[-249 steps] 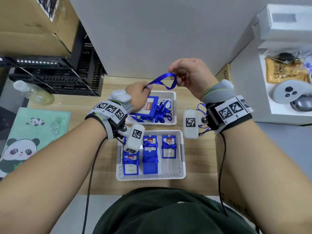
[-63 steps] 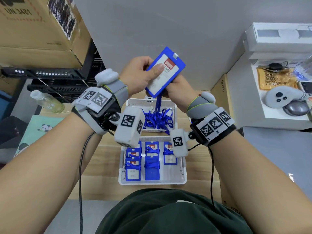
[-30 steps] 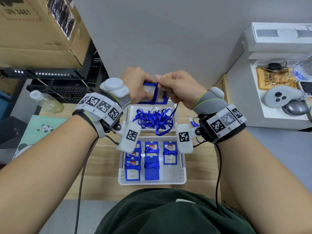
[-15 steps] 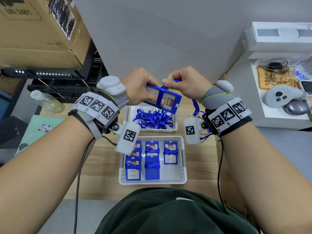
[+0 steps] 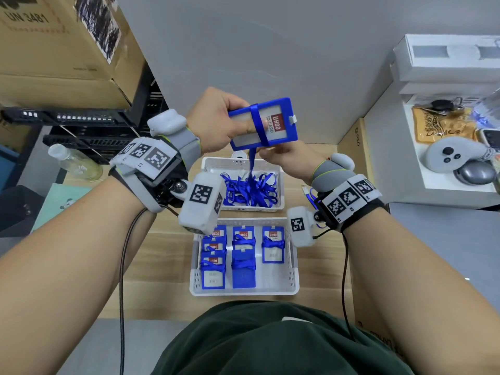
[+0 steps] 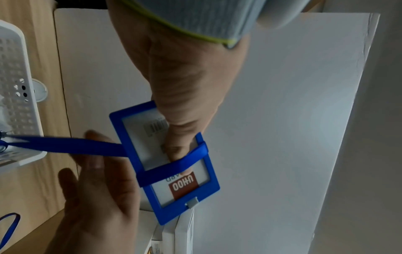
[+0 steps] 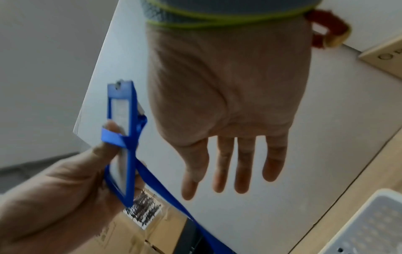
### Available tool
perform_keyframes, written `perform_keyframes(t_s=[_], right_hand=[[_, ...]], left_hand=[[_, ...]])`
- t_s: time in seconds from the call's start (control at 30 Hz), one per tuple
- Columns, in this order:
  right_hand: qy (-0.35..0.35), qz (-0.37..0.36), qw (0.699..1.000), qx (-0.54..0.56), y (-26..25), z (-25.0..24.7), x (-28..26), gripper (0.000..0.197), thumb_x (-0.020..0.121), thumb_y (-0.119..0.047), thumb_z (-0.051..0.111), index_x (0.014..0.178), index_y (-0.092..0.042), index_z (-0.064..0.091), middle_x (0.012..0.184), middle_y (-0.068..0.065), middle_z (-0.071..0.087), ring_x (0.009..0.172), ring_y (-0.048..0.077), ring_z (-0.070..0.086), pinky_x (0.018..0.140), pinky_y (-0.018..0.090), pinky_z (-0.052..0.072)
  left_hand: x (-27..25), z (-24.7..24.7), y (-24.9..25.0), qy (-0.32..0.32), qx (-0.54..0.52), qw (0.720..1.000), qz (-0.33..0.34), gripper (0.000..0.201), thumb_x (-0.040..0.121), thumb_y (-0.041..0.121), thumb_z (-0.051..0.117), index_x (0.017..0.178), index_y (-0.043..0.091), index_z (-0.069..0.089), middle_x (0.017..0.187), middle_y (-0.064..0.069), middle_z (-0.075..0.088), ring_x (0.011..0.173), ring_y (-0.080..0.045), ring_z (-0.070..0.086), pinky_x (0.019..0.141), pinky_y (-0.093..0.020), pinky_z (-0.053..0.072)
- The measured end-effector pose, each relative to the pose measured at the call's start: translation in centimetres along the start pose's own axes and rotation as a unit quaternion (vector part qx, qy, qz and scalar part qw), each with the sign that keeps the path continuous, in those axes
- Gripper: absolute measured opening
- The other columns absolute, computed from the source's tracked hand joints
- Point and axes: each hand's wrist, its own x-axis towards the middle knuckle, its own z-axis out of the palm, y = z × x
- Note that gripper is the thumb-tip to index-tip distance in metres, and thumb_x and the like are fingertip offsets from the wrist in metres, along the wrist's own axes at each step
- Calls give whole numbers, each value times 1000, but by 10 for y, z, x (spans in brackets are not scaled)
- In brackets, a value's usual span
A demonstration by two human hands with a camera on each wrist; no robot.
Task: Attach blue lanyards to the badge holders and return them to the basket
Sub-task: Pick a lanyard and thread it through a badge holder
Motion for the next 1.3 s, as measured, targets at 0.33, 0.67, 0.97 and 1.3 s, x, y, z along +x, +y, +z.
perform_keyframes(t_s=[0.33, 0.67, 0.97, 1.3], right_hand=[[-41, -51, 987, 150, -11, 14, 4, 19, 99, -18, 54, 109, -4, 63, 96, 9, 73, 96, 23, 69, 97, 37, 52], [-58, -5, 995, 87, -26, 17, -1, 32, 105, -24, 40, 81, -13, 57, 49, -10, 34, 43, 8, 29, 44, 22, 36], [3, -50, 992, -117, -36, -6, 1, 23, 83, -31, 76, 82, -9, 69, 63, 1, 62, 57, 16, 46, 58, 31, 39], [42, -90, 958, -269, -45, -22, 7, 21, 80, -38, 77, 73, -20, 69, 54, -14, 53, 50, 2, 50, 51, 11, 32]], left_hand=[[11, -4, -9, 30, -11, 998, -50, 25, 80, 28, 77, 83, 6, 68, 80, -14, 68, 69, -17, 56, 68, -37, 52], [14, -8, -22, 114, 150, 980, -68, 35, 70, 41, 81, 63, 22, 53, 70, -1, 60, 63, -16, 50, 54, -27, 38], [5, -8, -17, -17, 342, 940, -16, 26, 66, 35, 79, 74, 12, 70, 71, -12, 68, 68, -31, 59, 62, -32, 46], [0, -1, -13, -129, 366, 921, 21, 30, 64, 39, 83, 70, 14, 67, 68, -6, 67, 67, -26, 62, 56, -31, 50]])
